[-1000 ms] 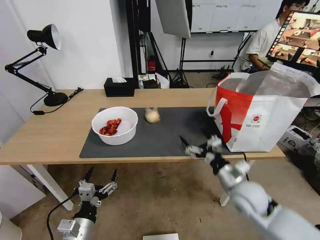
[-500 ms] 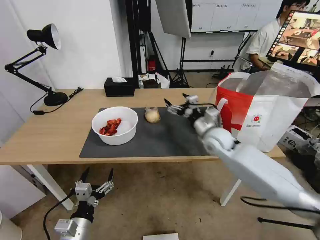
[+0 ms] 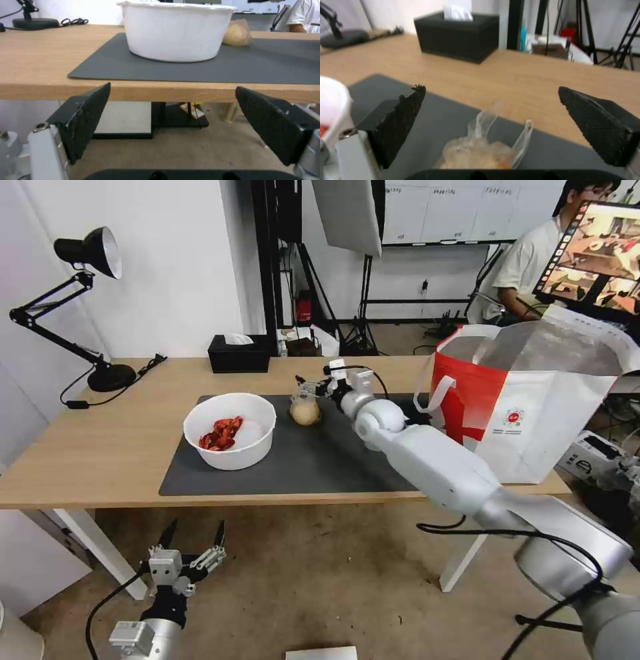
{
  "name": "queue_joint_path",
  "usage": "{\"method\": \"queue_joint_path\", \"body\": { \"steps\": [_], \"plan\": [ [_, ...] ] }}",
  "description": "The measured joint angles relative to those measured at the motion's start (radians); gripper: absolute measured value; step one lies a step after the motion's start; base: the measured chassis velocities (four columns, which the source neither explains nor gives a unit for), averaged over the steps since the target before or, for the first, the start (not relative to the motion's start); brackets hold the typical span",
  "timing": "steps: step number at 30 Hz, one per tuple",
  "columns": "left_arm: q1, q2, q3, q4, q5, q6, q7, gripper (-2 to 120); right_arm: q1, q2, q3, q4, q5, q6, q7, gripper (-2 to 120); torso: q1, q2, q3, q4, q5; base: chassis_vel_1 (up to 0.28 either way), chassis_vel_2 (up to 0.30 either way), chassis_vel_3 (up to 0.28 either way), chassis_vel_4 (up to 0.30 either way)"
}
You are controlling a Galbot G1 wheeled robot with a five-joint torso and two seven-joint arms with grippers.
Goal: Pick up the trash from the table and place it into the takeout bag.
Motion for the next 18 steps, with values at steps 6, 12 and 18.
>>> {"method": "queue_joint_path", "body": {
  "steps": [6,12,18],
  "plan": [
    [0.0,-0.002,0.0,0.002,-0.001,-0.002,0.0,100,0.004,0.036,-0.006,-0.037,-0.034,-0.068,-0.019,100,0.0,0.0,0.0,-0.0001,0.0,0.0,0.0,0.0,0.0],
    [-0.002,-0.005,0.002,0.003,-0.001,-0.003,0.001,100,-0.001,0.059,-0.009,-0.054,-0.094,-0.13,-0.009,100,0.0,0.0,0.0,-0.0001,0.0001,0.0,0.0,0.0,0.0],
    [0.001,-0.006,0.002,0.003,-0.001,-0.006,0.001,100,-0.009,0.073,-0.008,-0.062,-0.128,-0.172,-0.001,100,0.0,0.0,0.0,-0.0002,0.0002,0.0,0.0,0.0,0.0]
  ]
}}
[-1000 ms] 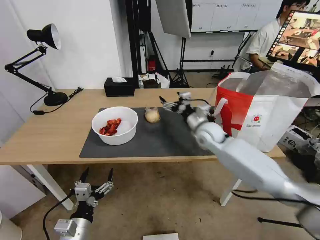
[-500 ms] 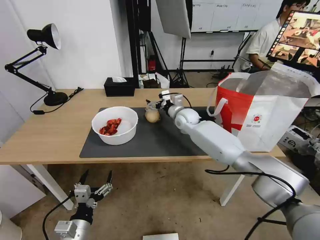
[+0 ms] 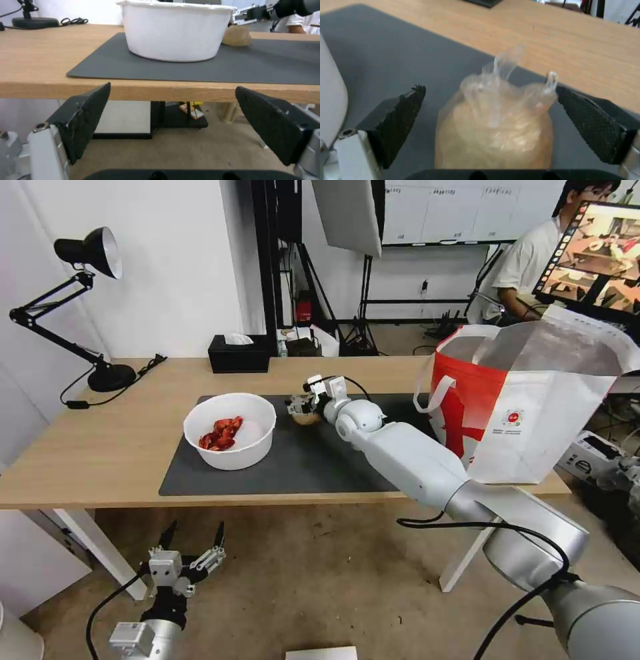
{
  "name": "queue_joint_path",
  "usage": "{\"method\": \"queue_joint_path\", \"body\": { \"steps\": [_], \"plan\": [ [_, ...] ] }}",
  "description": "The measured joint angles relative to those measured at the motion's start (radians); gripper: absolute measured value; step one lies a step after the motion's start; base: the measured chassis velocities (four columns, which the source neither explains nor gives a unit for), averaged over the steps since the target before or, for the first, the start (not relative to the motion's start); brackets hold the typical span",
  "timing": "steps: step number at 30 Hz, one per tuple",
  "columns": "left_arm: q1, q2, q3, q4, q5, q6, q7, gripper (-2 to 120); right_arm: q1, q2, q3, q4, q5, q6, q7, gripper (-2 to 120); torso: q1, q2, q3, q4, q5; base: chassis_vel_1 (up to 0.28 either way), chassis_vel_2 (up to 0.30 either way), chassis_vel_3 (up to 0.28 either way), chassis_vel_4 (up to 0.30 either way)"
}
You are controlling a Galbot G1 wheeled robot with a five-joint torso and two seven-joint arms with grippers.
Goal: Pick up the trash from the table and place it into the takeout bag.
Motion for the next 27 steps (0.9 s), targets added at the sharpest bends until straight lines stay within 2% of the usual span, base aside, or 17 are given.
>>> {"method": "queue_joint_path", "body": {
  "steps": [10,14,16,18,21,22,26,27],
  "plan": [
    [0.001,0.002,-0.003,0.0,-0.001,-0.003,0.001,100,-0.009,0.03,0.008,-0.027,-0.026,-0.03,0.018,100,0.0,0.0,0.0,0.0001,0.0,0.0,0.0,0.0,0.0],
    [-0.002,0.002,-0.002,0.004,-0.001,-0.004,0.001,100,-0.012,0.034,0.008,-0.029,-0.028,-0.04,0.032,95,0.0,0.0,0.0,0.0,0.0,0.0,0.0,0.0,0.0],
    [-0.004,0.001,-0.002,0.01,-0.002,-0.013,0.001,100,-0.016,0.037,0.009,-0.03,-0.028,-0.043,0.042,84,0.0,0.0,0.0,0.0,-0.0001,0.0,0.0,0.0,0.0],
    [-0.005,0.001,-0.002,0.012,-0.002,-0.016,0.001,100,-0.018,0.037,0.009,-0.03,-0.027,-0.046,0.044,80,0.0,0.0,0.0,0.0,-0.0001,0.0,0.0,0.0,0.0],
    [-0.005,0.001,-0.002,0.015,-0.003,-0.019,0.001,100,-0.023,0.035,0.01,-0.027,-0.026,-0.052,0.052,65,0.0,0.0,0.0,0.0,0.0,0.0,0.0,0.0,0.0],
    [-0.005,0.001,-0.002,0.015,-0.003,-0.019,0.001,100,-0.023,0.035,0.01,-0.027,-0.026,-0.052,0.052,65,0.0,0.0,0.0,0.0,0.0,0.0,0.0,0.0,0.0],
    [-0.006,0.003,-0.002,0.016,-0.004,-0.02,0.001,100,-0.032,0.026,0.013,-0.009,-0.023,-0.051,0.069,45,0.0,0.0,0.0,0.0001,0.0,0.0,0.0,0.0,0.0],
    [-0.006,0.003,-0.002,0.016,-0.004,-0.02,0.001,100,-0.032,0.026,0.013,-0.009,-0.023,-0.051,0.069,45,0.0,0.0,0.0,0.0001,0.0,0.0,0.0,0.0,0.0]
  ]
}}
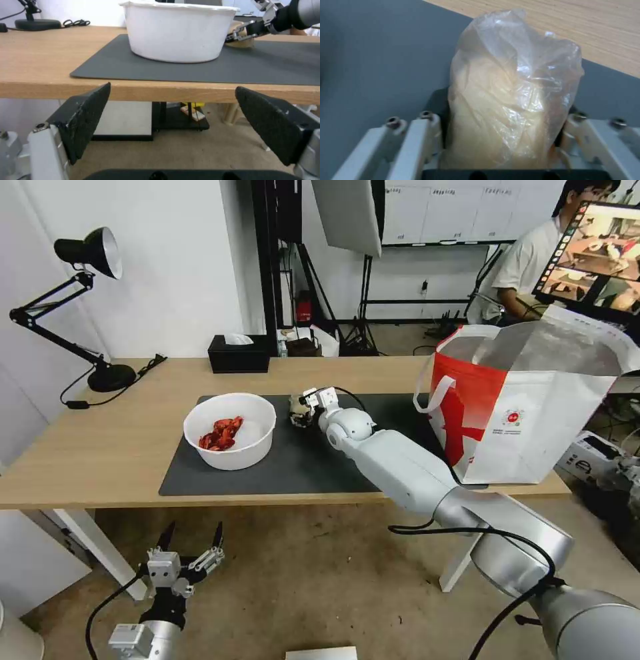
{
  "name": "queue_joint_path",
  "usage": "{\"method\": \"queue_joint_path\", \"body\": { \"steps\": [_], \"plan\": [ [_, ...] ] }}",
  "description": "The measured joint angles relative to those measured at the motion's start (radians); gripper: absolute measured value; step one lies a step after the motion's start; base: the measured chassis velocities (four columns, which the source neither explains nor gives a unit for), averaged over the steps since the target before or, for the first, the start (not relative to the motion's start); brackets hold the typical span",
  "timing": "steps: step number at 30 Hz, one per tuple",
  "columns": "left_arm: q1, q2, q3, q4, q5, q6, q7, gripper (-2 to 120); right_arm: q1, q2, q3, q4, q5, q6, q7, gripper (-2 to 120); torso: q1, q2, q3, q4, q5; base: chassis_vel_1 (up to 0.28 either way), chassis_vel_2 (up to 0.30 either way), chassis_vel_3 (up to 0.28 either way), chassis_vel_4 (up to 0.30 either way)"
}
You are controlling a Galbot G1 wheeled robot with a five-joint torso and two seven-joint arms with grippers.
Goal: Pick up the trash from the table and place it into the takeout bag.
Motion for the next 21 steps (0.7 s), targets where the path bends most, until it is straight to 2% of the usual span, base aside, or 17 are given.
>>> {"method": "queue_joint_path", "body": {
  "steps": [3,4,7,8,10,11,13,14,17,18,21],
  "plan": [
    [0.002,0.001,0.0,-0.001,0.0,0.0,0.0,100,-0.013,-0.022,0.004,0.043,0.0,0.028,0.019,32,0.0,0.0,0.0,0.0001,0.0,0.0,0.0,0.0,0.0],
    [0.002,0.001,0.0,-0.001,0.0,0.0,0.0,100,-0.013,-0.022,0.004,0.043,0.0,0.028,0.019,32,0.0,0.0,0.0,0.0001,0.0,0.0,0.0,0.0,0.0],
    [0.003,0.002,0.0,-0.006,0.0,0.0,0.0,100,-0.033,-0.078,0.003,0.15,-0.037,0.072,0.073,18,0.0,0.0,0.0,0.0002,0.0001,0.0,0.0,0.0,0.0],
    [0.003,0.002,0.0,-0.006,0.0,0.0,0.0,100,-0.033,-0.078,0.003,0.15,-0.037,0.072,0.073,18,0.0,0.0,0.0,0.0002,0.0001,0.0,0.0,0.0,0.0],
    [0.004,0.001,0.002,-0.011,0.0,0.0,0.0,100,-0.063,-0.136,0.004,0.26,-0.112,0.118,0.161,11,0.0,0.0,0.0,-0.0001,0.0002,0.0,0.0,0.0,0.0],
    [0.004,0.001,0.002,-0.011,0.0,0.0,0.0,100,-0.063,-0.136,0.004,0.26,-0.112,0.118,0.161,11,0.0,0.0,0.0,-0.0001,0.0002,0.0,0.0,0.0,0.0],
    [0.005,0.0,0.006,-0.014,0.001,-0.001,0.0,100,-0.1,-0.197,0.018,0.392,-0.185,0.156,0.289,8,0.0,0.0,0.0,-0.0003,0.0003,0.0,0.0,0.0,0.0],
    [0.005,0.0,0.006,-0.014,0.001,-0.001,0.0,100,-0.1,-0.197,0.018,0.392,-0.185,0.156,0.289,8,0.0,0.0,0.0,-0.0003,0.0003,0.0,0.0,0.0,0.0],
    [0.008,0.0,0.013,-0.02,0.006,-0.001,0.0,100,-0.147,-0.27,0.055,0.567,-0.206,0.165,0.426,8,0.0,0.0,0.0,0.0,0.0003,0.0,0.0,0.0,0.0],
    [0.008,0.0,0.013,-0.02,0.006,-0.001,0.0,100,-0.147,-0.27,0.055,0.567,-0.206,0.165,0.426,8,0.0,0.0,0.0,0.0,0.0003,0.0,0.0,0.0,0.0],
    [0.012,-0.001,0.022,-0.027,0.015,-0.001,0.0,100,-0.176,-0.332,0.113,0.686,-0.225,0.156,0.512,8,0.0,0.0,0.0,-0.0001,0.0002,0.0,0.0,0.0,0.0]
  ]
}}
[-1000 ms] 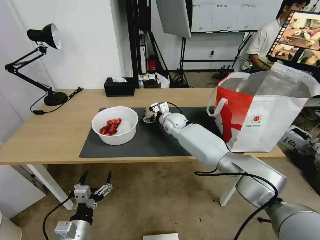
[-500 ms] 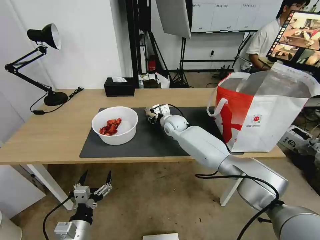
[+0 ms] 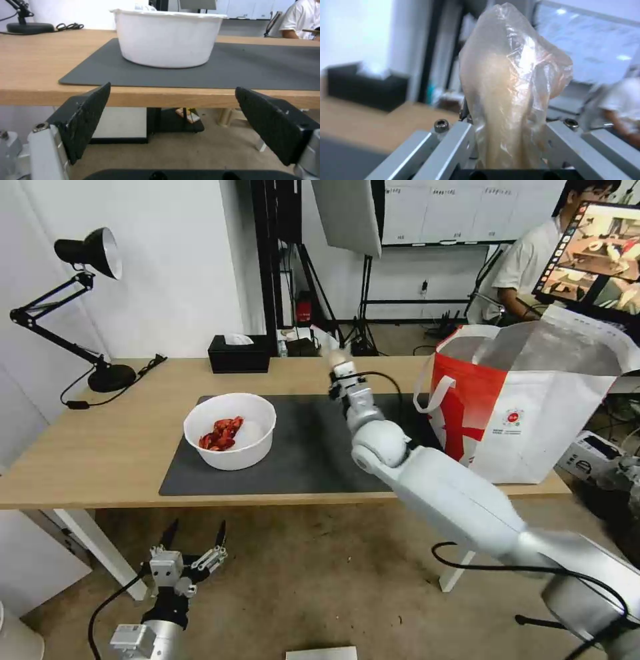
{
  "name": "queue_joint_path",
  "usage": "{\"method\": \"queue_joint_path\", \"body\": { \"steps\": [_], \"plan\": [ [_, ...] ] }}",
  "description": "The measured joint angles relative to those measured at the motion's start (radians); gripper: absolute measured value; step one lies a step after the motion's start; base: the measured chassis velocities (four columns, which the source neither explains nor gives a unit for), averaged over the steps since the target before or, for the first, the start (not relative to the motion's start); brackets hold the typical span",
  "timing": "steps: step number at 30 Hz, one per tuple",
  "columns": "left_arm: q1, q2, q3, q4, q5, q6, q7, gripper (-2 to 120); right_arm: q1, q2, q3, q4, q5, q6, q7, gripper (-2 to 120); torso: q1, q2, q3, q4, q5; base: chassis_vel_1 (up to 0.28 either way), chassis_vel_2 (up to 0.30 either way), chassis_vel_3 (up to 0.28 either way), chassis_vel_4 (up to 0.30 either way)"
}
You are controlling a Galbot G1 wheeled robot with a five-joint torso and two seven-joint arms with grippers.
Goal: Pick up the trash from the table and place it into the takeout bag.
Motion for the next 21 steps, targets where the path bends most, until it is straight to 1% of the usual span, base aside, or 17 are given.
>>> {"method": "queue_joint_path", "body": {
  "steps": [1,3,4,6,8,10,11,13,15,16,17,18,19,21],
  "plan": [
    [0.0,0.0,0.0,0.0,0.0,0.0,0.0,100,0.0,0.0,0.0,0.0,0.0,0.0,0.0,8,0.0,0.0,0.0,0.0,0.0,0.0,0.0,0.0,0.0],
    [0.004,-0.001,0.005,-0.008,0.008,0.0,0.0,100,-0.013,-0.041,0.052,0.07,-0.019,-0.03,0.051,8,0.0,0.0,0.0,0.0,0.0,0.0,0.0,0.0,0.0],
    [0.004,-0.001,0.005,-0.008,0.008,0.0,0.0,100,-0.013,-0.041,0.052,0.07,-0.019,-0.03,0.051,8,0.0,0.0,0.0,0.0,0.0,0.0,0.0,0.0,0.0],
    [0.011,-0.001,0.007,-0.015,0.016,0.0,0.0,100,-0.028,-0.088,0.107,0.128,-0.041,-0.076,0.09,7,0.0,0.0,0.0,0.0,0.0,0.0,0.0,0.0,0.0],
    [0.013,-0.001,0.007,-0.018,0.017,0.0,0.0,100,-0.033,-0.103,0.126,0.141,-0.046,-0.094,0.1,7,0.0,0.0,0.0,0.0,0.0001,0.0,0.0,0.0,0.0],
    [0.019,0.0,0.008,-0.029,0.021,0.0,0.0,100,-0.044,-0.159,0.188,0.176,-0.051,-0.146,0.124,7,0.0,0.0,0.0,0.0,0.0001,0.0,0.0,0.0,0.0],
    [0.019,0.0,0.008,-0.029,0.021,0.0,0.0,100,-0.044,-0.159,0.188,0.176,-0.051,-0.146,0.124,7,0.0,0.0,0.0,0.0,0.0001,0.0,0.0,0.0,0.0],
    [0.024,0.0,0.009,-0.039,0.023,0.0,0.0,100,-0.055,-0.208,0.24,0.2,-0.046,-0.184,0.138,7,0.0,0.0,0.0,0.0,0.0,0.0,0.0,0.0,0.0],
    [0.025,0.0,0.009,-0.04,0.023,0.0,0.0,100,-0.056,-0.211,0.245,0.202,-0.045,-0.186,0.139,7,0.0,0.0,0.0,0.0,0.0,0.0,0.0,0.0,0.0],
    [0.028,0.0,0.012,-0.05,0.025,0.0,0.0,100,-0.069,-0.253,0.284,0.218,-0.029,-0.204,0.143,7,0.0,0.0,0.0,-0.0001,0.0001,0.0,0.0,0.0,0.0],
    [0.03,0.0,0.014,-0.055,0.026,0.0,0.0,100,-0.079,-0.276,0.304,0.225,-0.015,-0.209,0.145,7,0.0,0.0,0.0,-0.0001,0.0001,0.0,0.0,0.0,0.0],
    [0.032,0.0,0.016,-0.058,0.028,0.0,0.0,100,-0.088,-0.294,0.318,0.231,-0.002,-0.213,0.145,7,0.0,0.0,0.0,-0.0001,0.0,0.0,0.0,0.0,0.0],
    [0.032,0.0,0.016,-0.058,0.028,0.0,0.0,100,-0.088,-0.294,0.318,0.231,-0.002,-0.213,0.145,7,0.0,0.0,0.0,-0.0001,0.0,0.0,0.0,0.0,0.0],
    [0.034,0.0,0.023,-0.06,0.033,-0.001,0.0,100,-0.112,-0.327,0.345,0.246,0.028,-0.22,0.145,7,0.0,0.0,0.0,-0.0001,0.0002,0.0,0.0,0.0,0.0]
  ]
}}
